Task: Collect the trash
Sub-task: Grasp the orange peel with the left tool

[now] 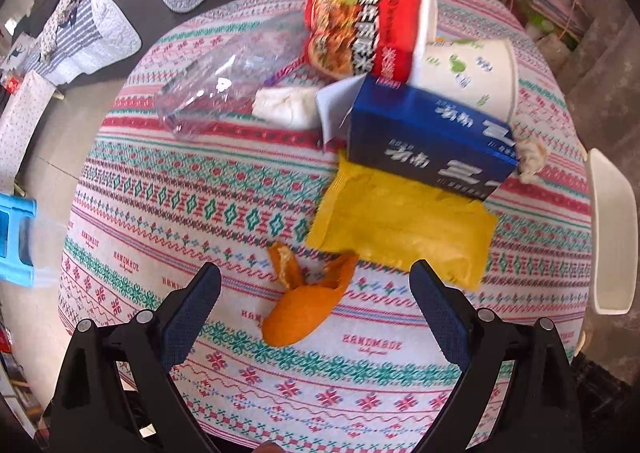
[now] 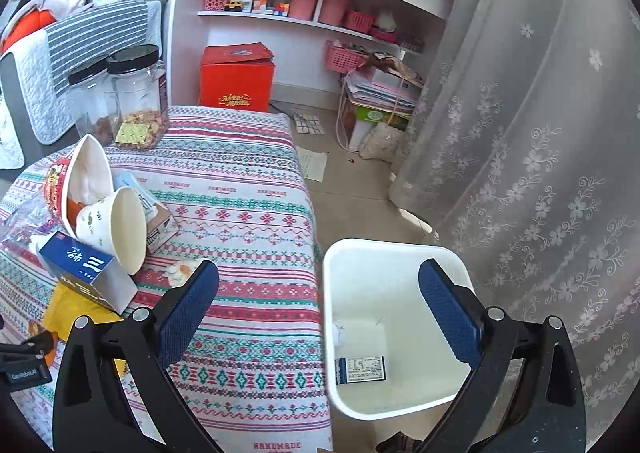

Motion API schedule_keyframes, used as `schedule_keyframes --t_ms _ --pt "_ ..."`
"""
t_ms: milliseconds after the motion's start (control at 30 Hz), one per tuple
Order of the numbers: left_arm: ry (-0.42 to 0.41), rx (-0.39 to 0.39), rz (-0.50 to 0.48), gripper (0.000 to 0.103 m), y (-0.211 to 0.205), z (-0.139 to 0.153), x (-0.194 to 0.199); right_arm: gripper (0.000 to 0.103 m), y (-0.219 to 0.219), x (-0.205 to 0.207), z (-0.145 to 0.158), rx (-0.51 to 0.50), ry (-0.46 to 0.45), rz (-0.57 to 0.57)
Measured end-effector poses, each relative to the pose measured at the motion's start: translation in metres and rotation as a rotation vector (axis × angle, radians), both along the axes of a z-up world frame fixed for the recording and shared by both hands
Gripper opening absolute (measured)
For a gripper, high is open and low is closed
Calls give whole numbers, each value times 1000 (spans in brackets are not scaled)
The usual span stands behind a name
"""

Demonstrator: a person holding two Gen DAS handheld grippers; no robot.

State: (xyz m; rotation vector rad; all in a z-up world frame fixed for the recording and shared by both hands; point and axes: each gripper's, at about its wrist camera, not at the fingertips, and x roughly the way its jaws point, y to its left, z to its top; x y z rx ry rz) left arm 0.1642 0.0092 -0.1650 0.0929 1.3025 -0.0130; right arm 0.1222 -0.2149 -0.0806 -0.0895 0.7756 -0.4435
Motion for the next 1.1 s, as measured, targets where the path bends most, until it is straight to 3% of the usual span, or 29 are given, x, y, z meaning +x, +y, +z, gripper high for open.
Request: schedule_keyframes --t_ms 133,367,567,767,933,1100 --pt "56 4 -5 92 14 -19 -6 96 12 7 -1 70 21 67" --pt "80 -26 -88 92 7 -33 -14 96 21 18 -15 216 94 189" --pt "108 -41 -130 90 -1 -43 -28 96 35 20 -28 238 147 328" --pt "84 -83 -112 75 16 -37 -29 96 54 25 -40 218 195 420" --pt "55 -101 -108 51 35 -29 -21 96 62 26 -43 195 210 438" --pt "40 -95 -109 35 48 -24 -22 96 67 26 -43 178 204 457"
